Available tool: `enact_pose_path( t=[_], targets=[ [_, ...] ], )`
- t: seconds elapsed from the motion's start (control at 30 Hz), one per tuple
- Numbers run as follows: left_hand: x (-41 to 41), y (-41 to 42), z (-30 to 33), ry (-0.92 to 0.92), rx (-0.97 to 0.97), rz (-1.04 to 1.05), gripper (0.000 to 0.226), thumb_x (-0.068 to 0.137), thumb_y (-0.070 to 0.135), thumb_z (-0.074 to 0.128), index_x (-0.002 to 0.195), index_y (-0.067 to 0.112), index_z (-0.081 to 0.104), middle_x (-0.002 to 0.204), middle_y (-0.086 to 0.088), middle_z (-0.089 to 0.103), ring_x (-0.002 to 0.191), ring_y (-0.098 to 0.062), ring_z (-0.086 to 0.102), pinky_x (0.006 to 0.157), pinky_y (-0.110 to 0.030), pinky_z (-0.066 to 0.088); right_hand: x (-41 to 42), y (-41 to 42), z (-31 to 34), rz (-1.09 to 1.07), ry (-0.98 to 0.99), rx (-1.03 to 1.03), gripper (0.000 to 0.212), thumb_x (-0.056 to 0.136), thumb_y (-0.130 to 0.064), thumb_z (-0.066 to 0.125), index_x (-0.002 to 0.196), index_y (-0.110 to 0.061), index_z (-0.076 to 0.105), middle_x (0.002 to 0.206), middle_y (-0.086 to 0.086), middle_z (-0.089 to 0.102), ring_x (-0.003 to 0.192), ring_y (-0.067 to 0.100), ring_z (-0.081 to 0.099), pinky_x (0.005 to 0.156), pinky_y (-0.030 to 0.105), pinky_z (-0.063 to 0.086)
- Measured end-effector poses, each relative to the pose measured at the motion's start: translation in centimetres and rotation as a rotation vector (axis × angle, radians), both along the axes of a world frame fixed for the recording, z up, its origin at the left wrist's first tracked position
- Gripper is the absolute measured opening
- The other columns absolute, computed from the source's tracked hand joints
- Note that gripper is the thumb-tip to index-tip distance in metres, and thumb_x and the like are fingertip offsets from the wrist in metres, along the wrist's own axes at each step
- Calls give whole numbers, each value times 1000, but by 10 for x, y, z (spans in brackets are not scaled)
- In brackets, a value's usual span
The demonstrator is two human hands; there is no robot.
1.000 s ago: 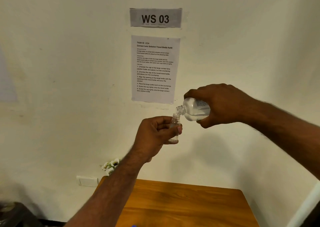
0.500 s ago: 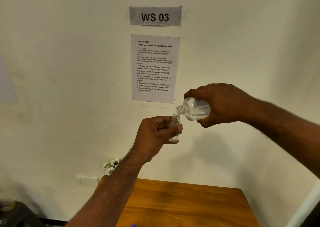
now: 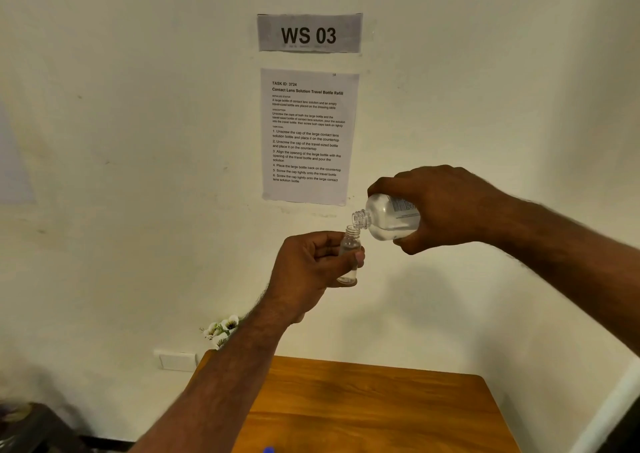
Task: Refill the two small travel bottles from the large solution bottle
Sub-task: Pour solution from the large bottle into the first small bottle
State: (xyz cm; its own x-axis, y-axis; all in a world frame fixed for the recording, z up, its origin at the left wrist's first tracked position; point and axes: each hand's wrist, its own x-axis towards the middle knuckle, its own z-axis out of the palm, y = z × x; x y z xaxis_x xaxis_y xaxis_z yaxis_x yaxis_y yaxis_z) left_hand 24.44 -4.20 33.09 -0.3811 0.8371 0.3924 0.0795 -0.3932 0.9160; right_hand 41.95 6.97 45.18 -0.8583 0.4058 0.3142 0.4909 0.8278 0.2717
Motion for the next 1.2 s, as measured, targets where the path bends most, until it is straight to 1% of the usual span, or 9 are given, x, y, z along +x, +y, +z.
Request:
enact_pose_path(
  t=[0.2, 0.3, 0.47, 0.63, 0.77, 0.93, 1.03, 1.1, 1.2],
  targets=[
    [0, 0, -1, 8, -4, 7, 22, 83, 5, 78, 104, 4, 77, 92, -18, 78, 90, -37, 75, 70, -46, 65, 1, 0, 0, 0, 3, 6, 75, 63, -54, 73, 130, -51, 39, 107, -20, 61, 92, 13, 57, 74, 31, 50],
    [0, 0, -1, 20, -7, 13, 22, 83, 7, 79, 104, 5, 77, 91, -17, 78, 89, -36, 75, 72, -48, 64, 1, 0, 0, 0, 5, -2, 76, 64, -54, 74, 131, -51, 39, 109, -20, 61, 94, 13, 57, 76, 33, 51],
    [1, -1, -1, 16, -11, 9, 22, 83, 6, 79, 104, 4, 77, 92, -17, 78, 88, -33, 76, 72, -48, 64, 2, 2, -1, 7, 4, 9, 77, 63, -55, 74, 131, -50, 39, 108, -20, 61, 92, 12, 57, 73, 29, 47],
    [1, -3, -3, 27, -17, 18, 21, 83, 7, 78, 104, 6, 77, 92, -15, 79, 87, -30, 77, 71, -46, 65, 2, 1, -2, 11, 7, 1, 75, 65, -54, 74, 131, -50, 39, 109, -20, 62, 92, 13, 58, 75, 32, 51],
    [0, -3, -3, 20, -24, 13, 22, 82, 8, 79, 104, 6, 77, 92, -16, 78, 87, -30, 76, 73, -50, 64, 1, 0, -6, 11, 12, -15, 74, 65, -53, 74, 130, -50, 39, 107, -20, 62, 91, 12, 57, 75, 33, 52],
    [-1, -3, -4, 16, -34, 16, 24, 82, 7, 79, 106, 6, 77, 93, -14, 79, 88, -29, 77, 73, -49, 64, 0, 2, -7, 20, 19, -23, 75, 65, -53, 74, 131, -50, 40, 107, -21, 62, 91, 12, 57, 75, 33, 52],
    [-2, -2, -5, 15, -30, 19, 24, 82, 8, 79, 106, 6, 76, 93, -14, 79, 89, -29, 77, 72, -49, 64, 0, 4, -9, 24, 38, -47, 75, 64, -53, 74, 130, -49, 40, 107, -21, 62, 91, 13, 58, 76, 36, 54],
    [-3, -2, -7, 8, -20, 18, 21, 83, 6, 78, 104, 6, 77, 92, -17, 78, 88, -29, 76, 70, -46, 65, -1, 5, -16, 35, 64, -84, 73, 63, -53, 74, 128, -49, 41, 105, -21, 63, 90, 13, 59, 77, 37, 54],
    [-5, -5, -11, -7, -5, 17, 18, 83, 4, 78, 100, 9, 77, 93, -19, 77, 90, -33, 75, 69, -43, 65, -2, 6, -31, 52, 163, -159, 69, 61, -51, 75, 123, -48, 45, 102, -21, 65, 87, 12, 60, 76, 36, 55]
  ],
)
